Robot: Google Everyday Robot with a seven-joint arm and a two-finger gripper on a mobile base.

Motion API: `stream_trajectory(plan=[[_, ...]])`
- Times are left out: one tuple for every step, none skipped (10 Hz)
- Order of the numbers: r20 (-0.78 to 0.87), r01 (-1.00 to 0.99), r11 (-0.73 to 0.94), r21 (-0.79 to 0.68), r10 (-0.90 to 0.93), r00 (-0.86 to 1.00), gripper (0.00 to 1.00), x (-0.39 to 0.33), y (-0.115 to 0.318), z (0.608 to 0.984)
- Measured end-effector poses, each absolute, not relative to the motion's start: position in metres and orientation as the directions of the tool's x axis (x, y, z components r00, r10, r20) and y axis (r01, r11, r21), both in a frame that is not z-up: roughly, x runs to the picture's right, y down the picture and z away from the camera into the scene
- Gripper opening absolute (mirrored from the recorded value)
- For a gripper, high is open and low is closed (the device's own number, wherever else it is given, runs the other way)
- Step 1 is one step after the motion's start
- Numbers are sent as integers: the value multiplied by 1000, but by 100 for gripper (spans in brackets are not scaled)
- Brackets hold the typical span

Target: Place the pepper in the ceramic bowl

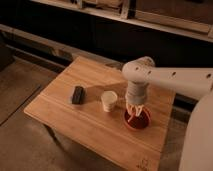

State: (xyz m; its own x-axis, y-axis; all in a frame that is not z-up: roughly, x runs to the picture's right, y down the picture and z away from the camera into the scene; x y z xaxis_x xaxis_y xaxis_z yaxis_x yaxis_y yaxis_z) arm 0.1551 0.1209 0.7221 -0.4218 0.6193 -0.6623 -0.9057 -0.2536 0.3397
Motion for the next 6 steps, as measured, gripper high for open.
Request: stream_trajectory(plan=[[-661, -903, -260, 341, 617, -427, 0, 157, 122, 722], [-662, -903, -262, 341, 615, -429, 0, 158, 124, 722], [-666, -904, -258, 341, 612, -426, 0, 158, 127, 722], [-670, -905, -256, 341, 609, -424, 0, 158, 129, 723], [-672, -905, -255, 341, 607, -424, 0, 158, 130, 723], [-677, -906, -253, 340, 602, -423, 1, 158, 133, 725]])
